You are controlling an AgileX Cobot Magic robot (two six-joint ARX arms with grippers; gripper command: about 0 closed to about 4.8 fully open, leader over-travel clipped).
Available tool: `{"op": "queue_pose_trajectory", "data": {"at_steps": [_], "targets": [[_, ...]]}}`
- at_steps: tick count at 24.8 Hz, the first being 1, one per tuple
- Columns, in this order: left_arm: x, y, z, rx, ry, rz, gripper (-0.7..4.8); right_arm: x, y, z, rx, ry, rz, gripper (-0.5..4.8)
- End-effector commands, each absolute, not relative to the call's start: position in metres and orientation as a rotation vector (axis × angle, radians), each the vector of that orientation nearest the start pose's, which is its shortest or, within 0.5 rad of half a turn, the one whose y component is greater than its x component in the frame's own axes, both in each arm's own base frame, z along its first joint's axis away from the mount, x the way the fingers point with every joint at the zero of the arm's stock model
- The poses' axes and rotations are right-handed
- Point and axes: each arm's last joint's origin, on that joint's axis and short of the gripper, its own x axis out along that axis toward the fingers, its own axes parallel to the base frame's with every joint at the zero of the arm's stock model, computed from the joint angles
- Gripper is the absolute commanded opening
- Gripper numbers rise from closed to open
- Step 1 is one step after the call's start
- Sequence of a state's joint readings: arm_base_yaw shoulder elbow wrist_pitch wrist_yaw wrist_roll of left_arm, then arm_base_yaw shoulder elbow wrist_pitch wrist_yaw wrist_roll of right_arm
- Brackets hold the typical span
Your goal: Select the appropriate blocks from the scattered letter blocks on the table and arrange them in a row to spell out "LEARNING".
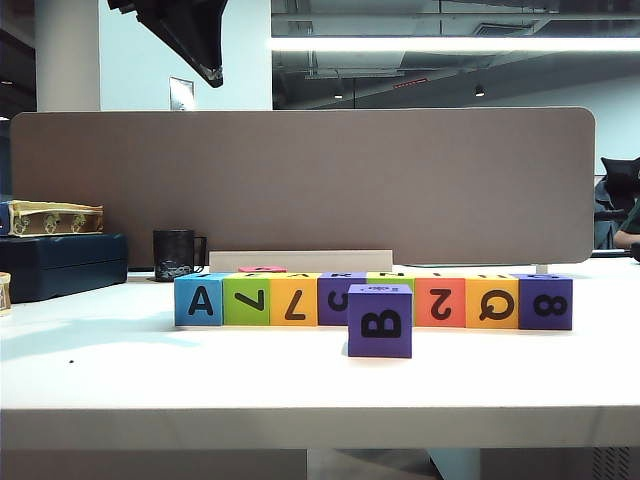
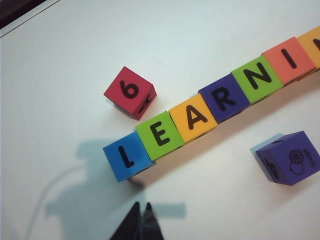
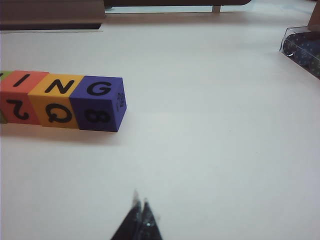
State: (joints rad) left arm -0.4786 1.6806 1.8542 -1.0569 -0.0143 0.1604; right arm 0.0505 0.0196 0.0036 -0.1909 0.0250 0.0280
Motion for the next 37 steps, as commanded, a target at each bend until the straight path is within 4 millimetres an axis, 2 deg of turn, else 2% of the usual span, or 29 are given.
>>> {"op": "queue_pose_trajectory", "data": {"at_steps": [1, 4, 8, 14, 16, 21, 23, 25, 30, 32, 37], "targets": [[0.302, -0.155, 0.398, 0.464, 0.764, -0.52, -0.05, 0.097, 0.004, 0.145, 0.017, 0.201, 0.025, -0.01], [0.307, -0.144, 0.407, 0.448, 0.696, -0.453, -0.05, 0.097, 0.004, 0.145, 0.017, 0.201, 0.025, -0.01], [0.312, -0.128, 0.419, 0.329, 0.565, -0.378, -0.05, 0.097, 0.004, 0.145, 0.017, 0.201, 0.026, -0.01], [0.296, -0.102, 0.403, 0.272, 0.421, -0.306, -0.05, 0.097, 0.004, 0.145, 0.017, 0.201, 0.025, -0.01], [0.274, -0.085, 0.378, 0.257, 0.361, -0.262, -0.05, 0.097, 0.004, 0.145, 0.017, 0.2, 0.025, -0.01], [0.238, -0.065, 0.335, 0.249, 0.313, -0.189, -0.05, 0.097, 0.004, 0.145, 0.017, 0.2, 0.025, -0.01], [0.21, -0.05, 0.3, 0.242, 0.315, -0.159, -0.05, 0.097, 0.004, 0.145, 0.017, 0.2, 0.025, -0.01], [0.189, -0.041, 0.274, 0.241, 0.325, -0.142, -0.05, 0.097, 0.004, 0.145, 0.017, 0.2, 0.025, -0.01], [0.157, -0.027, 0.236, 0.219, 0.3, -0.103, -0.05, 0.097, 0.004, 0.145, 0.017, 0.2, 0.025, -0.01], [0.136, -0.019, 0.211, 0.153, 0.231, -0.058, -0.05, 0.097, 0.004, 0.145, 0.017, 0.2, 0.025, -0.01], [0.118, -0.011, 0.188, 0.098, 0.176, -0.013, -0.05, 0.097, 0.004, 0.145, 0.017, 0.2, 0.025, -0.01]]}}
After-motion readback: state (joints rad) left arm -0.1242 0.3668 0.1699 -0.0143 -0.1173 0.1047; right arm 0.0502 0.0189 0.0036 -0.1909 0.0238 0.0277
